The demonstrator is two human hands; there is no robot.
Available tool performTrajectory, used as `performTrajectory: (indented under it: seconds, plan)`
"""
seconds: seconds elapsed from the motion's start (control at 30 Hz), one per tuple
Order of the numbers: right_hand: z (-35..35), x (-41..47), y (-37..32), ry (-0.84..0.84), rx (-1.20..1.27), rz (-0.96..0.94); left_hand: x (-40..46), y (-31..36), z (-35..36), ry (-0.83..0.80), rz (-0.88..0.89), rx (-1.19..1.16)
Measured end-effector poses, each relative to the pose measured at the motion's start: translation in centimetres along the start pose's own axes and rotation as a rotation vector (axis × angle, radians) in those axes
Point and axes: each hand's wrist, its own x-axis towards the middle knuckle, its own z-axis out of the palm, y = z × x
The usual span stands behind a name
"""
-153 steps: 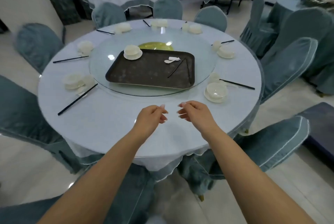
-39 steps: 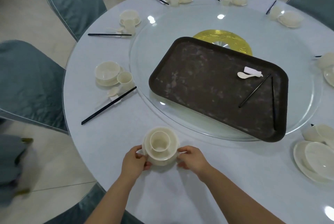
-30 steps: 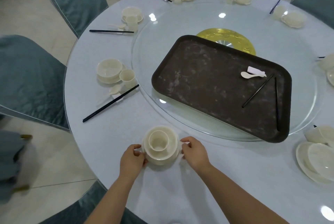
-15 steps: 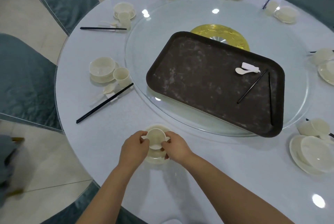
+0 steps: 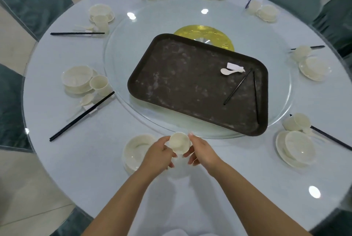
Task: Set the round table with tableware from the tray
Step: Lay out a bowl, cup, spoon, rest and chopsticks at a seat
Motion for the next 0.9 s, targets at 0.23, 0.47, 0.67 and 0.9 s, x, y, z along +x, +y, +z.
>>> performTrajectory:
  seconds: [0.23,0.47,0.67,0.9]
  plan:
    - [-0.8,0.8,1.4,-0.078,0.014,0.091,0.3,-0.3,1.5,-0.037,-0.108,-0.013]
    - [-1.2,1.6,1.1,-0.116,-0.016,0.074,0.9,-0.9,1.0,0.015,-0.154,-0.034]
    - [-5.2,2.6,-0.4,0.029,-0.047,-0.026,2.8,-0.5,-1.8,0.149,-0.095,0.094]
    - [-12.2,3.9,-2.5,0.222,0.095,-0.069,5.6,4.9,-1.6,0.217,0.026,0.170]
